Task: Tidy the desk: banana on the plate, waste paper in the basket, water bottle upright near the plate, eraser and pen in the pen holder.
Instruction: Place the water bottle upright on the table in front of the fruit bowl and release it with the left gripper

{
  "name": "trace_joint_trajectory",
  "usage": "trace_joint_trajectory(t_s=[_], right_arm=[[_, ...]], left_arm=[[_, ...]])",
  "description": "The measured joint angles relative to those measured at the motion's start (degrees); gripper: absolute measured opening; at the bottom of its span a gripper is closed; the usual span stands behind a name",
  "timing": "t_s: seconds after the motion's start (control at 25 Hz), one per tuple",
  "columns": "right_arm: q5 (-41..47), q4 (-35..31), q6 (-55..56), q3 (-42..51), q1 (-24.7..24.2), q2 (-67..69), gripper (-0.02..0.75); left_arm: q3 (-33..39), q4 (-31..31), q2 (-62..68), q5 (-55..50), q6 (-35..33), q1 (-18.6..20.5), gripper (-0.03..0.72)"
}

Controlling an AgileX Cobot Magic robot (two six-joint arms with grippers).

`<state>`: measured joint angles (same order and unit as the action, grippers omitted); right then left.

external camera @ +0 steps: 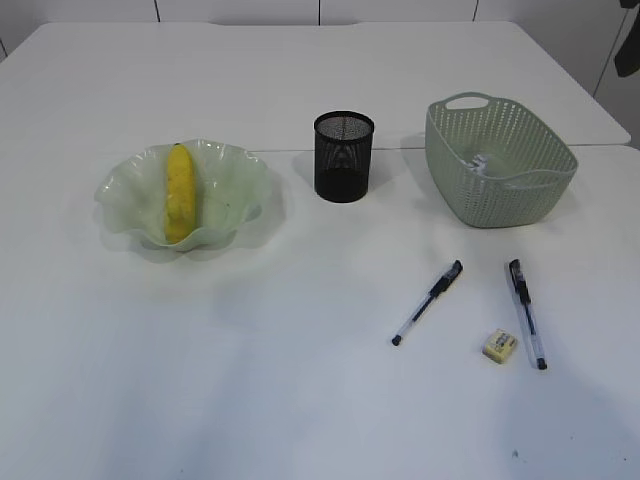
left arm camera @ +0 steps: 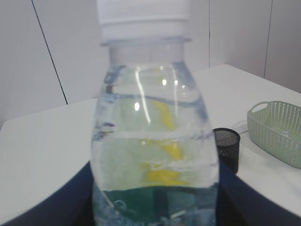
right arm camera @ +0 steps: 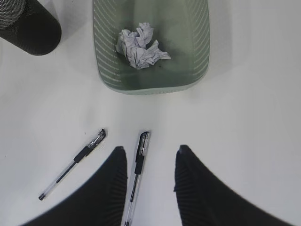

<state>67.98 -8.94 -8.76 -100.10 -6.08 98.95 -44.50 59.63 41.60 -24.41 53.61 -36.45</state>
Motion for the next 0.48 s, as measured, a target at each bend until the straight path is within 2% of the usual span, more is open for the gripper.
trace_joint_trajectory(t_s=[0.48], right_arm=[[0.0, 0.0, 0.0, 0.0, 0.0, 0.0, 0.261]], left_arm=[[0.0, -1.3, 0.0, 0.0, 0.1, 0.0, 0.370]])
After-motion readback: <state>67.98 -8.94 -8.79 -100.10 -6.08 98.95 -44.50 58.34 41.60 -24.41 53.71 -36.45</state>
